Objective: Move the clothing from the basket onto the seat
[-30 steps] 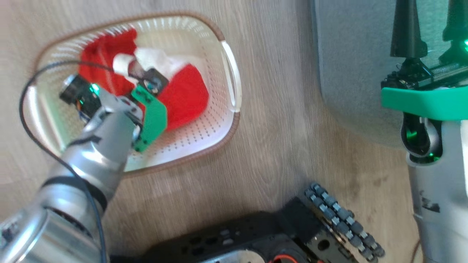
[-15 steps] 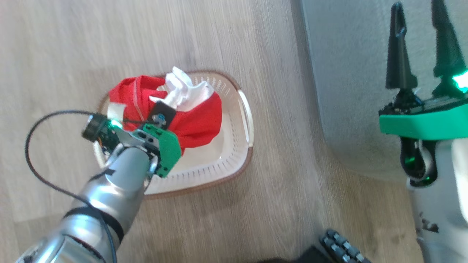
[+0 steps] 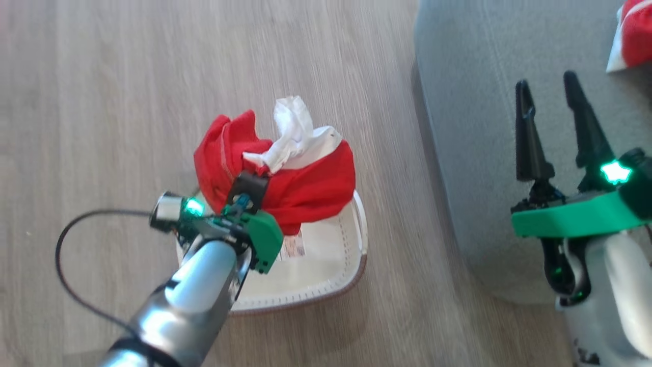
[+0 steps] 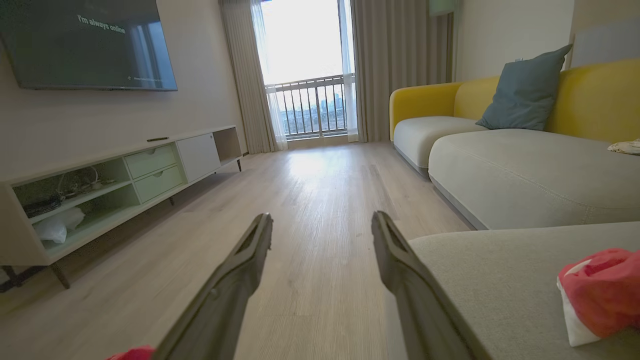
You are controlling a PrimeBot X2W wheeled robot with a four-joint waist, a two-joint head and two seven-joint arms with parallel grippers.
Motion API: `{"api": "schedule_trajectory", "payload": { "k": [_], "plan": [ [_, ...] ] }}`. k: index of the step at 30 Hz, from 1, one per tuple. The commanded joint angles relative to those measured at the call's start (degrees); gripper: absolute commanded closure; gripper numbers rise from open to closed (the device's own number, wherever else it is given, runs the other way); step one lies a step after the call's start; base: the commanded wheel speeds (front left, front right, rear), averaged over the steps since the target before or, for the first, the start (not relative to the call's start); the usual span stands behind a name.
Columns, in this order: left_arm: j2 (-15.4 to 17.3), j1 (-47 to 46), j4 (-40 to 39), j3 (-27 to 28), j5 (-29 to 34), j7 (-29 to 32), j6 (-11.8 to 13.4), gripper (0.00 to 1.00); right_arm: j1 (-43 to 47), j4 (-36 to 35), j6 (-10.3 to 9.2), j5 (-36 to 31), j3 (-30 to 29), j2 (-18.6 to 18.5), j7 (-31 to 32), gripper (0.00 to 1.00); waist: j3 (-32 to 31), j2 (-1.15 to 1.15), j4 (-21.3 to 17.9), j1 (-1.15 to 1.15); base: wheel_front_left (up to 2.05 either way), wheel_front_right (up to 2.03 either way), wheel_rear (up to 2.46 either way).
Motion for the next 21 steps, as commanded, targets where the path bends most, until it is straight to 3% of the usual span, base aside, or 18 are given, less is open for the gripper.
{"api": "schedule_trajectory", "payload": {
  "k": [1, 13, 21],
  "plan": [
    [1.62, -0.01, -1.86, 2.09, 0.36, -0.77, 0.80, 1.00, 0.57, -1.64, 0.41, -0.28, 1.24, -0.44, 0.05, 0.00, -2.50, -0.01, 0.81, 0.01, 0.00, 0.00, 0.00],
    [3.90, 13.81, -25.97, 12.79, 6.88, -0.78, 2.90, 1.00, 5.98, -0.66, 0.41, -0.46, 2.11, -0.98, 0.05, 0.00, -9.39, -0.01, 2.42, 0.01, 0.00, 0.00, 0.00],
    [2.47, 19.67, -41.43, 20.11, 10.49, -0.78, 1.70, 1.00, 8.05, 0.03, 0.41, -0.87, 2.34, -0.49, 0.05, 0.00, -11.77, -0.01, 3.14, 0.01, 0.00, 0.00, 0.00]
  ]
}}
